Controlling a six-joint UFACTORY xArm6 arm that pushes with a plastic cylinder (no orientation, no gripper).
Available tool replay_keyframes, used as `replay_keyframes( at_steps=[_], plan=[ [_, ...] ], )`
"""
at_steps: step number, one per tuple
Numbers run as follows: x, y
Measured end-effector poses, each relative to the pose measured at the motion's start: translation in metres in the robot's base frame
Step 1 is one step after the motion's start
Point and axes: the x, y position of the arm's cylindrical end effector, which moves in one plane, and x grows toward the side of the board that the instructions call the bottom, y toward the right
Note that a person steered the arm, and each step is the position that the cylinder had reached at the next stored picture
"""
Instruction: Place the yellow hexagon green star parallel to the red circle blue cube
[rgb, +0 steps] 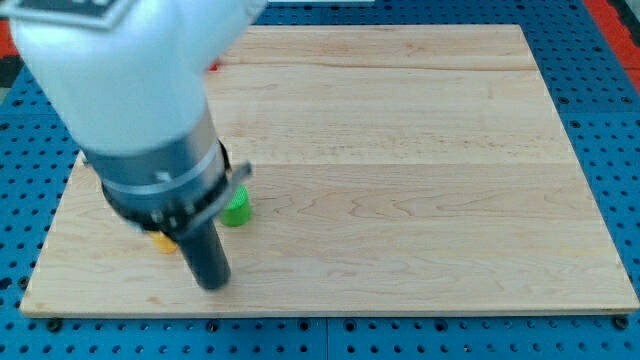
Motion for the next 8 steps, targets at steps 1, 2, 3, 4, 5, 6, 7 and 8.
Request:
replay_keyframes(
  at_steps=[1,2,3,4,5,6,7,8],
  plan=[
    [-0.059,-0.01],
    [-0.08,-0.009],
    [-0.094,-0.028],
    [-0.077,-0.037],
    [-0.054,-0.062],
    [-0.025,-0.072],
    [-0.067,-0.089],
    [-0.114,-0.095]
  ],
)
